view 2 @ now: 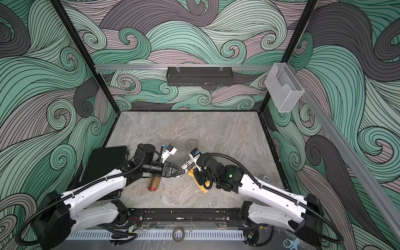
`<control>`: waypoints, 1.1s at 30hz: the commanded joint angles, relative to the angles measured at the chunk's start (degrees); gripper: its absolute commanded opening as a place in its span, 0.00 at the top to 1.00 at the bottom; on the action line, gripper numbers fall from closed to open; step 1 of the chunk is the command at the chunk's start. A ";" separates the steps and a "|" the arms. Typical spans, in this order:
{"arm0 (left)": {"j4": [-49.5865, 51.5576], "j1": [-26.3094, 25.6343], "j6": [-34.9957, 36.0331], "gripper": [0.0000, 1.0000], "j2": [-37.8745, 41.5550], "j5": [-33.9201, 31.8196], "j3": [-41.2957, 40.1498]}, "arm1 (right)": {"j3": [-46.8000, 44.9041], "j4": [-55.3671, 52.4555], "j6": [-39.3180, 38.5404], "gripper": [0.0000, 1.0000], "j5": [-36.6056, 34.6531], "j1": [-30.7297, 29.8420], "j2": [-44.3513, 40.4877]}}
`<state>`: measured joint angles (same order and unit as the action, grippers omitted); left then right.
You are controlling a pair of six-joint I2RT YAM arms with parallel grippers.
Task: Wipe the eyeglass case
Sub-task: Wipe the dirt from the eyeglass case.
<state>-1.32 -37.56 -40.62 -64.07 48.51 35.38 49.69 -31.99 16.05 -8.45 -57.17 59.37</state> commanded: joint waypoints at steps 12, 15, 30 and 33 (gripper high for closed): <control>-4.03 -0.90 8.41 0.60 3.62 3.25 -6.80 | -4.61 10.56 12.92 1.00 20.80 18.19 -18.04; -6.85 -0.87 7.79 0.60 3.80 3.93 -7.24 | -5.38 16.08 17.17 1.00 31.49 21.66 -17.93; -9.68 -0.87 7.17 0.60 9.15 4.27 -7.08 | -5.44 10.17 21.07 1.00 29.58 26.03 -8.54; -9.57 -0.90 7.28 0.60 8.23 4.33 -6.94 | -5.37 15.83 20.99 1.00 36.12 26.84 -11.18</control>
<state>-8.01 -38.06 -34.09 -55.70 51.29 27.79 43.94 -21.52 36.47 22.61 -30.96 51.20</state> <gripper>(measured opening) 0.541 0.148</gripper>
